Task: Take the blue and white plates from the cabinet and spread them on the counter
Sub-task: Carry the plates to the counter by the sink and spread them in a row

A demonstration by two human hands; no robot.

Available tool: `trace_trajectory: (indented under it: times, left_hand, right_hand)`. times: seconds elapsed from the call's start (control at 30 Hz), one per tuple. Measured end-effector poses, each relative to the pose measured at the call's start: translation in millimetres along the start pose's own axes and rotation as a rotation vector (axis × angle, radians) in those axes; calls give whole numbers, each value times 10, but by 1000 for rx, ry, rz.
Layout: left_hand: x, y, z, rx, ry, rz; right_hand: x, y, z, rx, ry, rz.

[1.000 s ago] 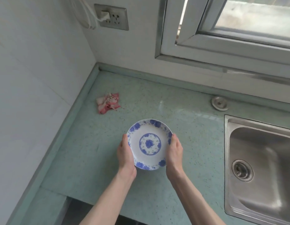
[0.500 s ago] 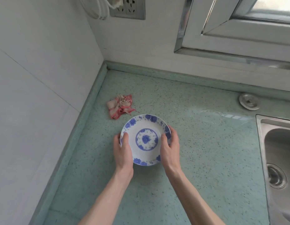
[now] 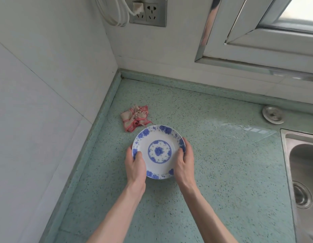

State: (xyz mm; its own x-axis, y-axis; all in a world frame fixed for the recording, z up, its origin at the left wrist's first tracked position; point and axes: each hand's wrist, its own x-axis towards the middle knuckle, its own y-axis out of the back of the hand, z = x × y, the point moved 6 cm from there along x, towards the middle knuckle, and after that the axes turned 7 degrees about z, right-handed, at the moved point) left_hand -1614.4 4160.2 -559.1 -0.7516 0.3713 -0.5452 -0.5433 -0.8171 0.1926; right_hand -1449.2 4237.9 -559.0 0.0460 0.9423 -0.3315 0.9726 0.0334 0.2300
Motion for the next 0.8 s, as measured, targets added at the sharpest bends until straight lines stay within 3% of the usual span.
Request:
trace_trajectory:
  times: [0.23, 0.33, 0.43, 0.6, 0.8]
  left_hand:
    - [-64, 73, 204, 124, -113, -44]
    - [-78, 179, 367, 269, -295, -25]
    - [-70, 263, 476, 537, -540, 23]
    - [-118, 249, 610, 936, -784, 83]
    - [-250, 228, 681, 977, -772, 92]
  right_hand:
    - [-11, 15, -46, -89, 22, -8]
    - [-12, 157, -140, -162, 52, 37]
    - [-34, 354, -248, -425, 140, 167]
    - [-62, 373, -362, -856, 232, 176]
    - [-135, 470, -504, -841, 285, 176]
